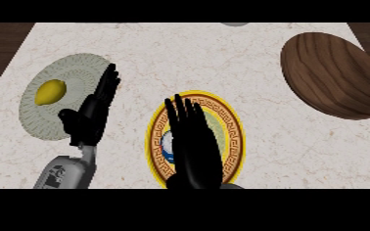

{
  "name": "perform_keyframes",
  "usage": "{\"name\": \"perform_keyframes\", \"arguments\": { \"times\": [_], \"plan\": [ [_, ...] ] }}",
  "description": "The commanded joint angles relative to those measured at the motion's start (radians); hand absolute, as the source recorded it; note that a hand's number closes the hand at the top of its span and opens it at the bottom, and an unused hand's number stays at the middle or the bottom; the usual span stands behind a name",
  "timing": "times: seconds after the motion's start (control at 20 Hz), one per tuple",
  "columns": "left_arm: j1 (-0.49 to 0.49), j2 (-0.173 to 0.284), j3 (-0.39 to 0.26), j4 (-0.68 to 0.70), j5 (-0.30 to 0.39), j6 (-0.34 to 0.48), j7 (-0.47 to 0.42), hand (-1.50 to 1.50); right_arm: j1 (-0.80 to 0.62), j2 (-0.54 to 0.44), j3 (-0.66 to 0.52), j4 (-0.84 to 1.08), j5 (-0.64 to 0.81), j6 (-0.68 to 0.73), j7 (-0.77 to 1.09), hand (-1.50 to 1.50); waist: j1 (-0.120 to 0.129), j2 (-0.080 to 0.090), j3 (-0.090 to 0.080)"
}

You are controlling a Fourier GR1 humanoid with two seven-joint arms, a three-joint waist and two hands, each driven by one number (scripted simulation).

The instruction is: Pick the croissant from the plate and place it in the bowl

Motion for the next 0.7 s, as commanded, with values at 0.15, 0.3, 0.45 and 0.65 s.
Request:
{"name": "perform_keyframes", "arguments": {
  "times": [0.15, 0.3, 0.45, 0.65],
  "plan": [
    [0.014, -0.009, 0.012, -0.065, -0.038, -0.014, 0.064, 0.00, 0.081, 0.006, -0.031, -0.065, -0.035, -0.023, -0.093, -1.50, 0.001, 0.000, 0.000],
    [0.045, -0.047, 0.010, -0.039, -0.058, -0.019, 0.011, 0.00, 0.075, 0.006, 0.015, -0.069, -0.029, -0.061, -0.065, -1.50, 0.001, 0.000, 0.000],
    [0.047, -0.053, 0.022, -0.032, -0.066, -0.032, -0.012, 0.00, 0.155, 0.007, -0.032, -0.027, -0.043, -0.099, -0.179, -1.50, 0.000, 0.000, 0.000],
    [0.003, -0.006, 0.098, -0.001, -0.019, -0.106, 0.019, 0.00, 0.086, 0.007, 0.060, 0.050, -0.090, -0.223, -0.090, -1.50, 0.006, 0.001, 0.000]
  ]
}}
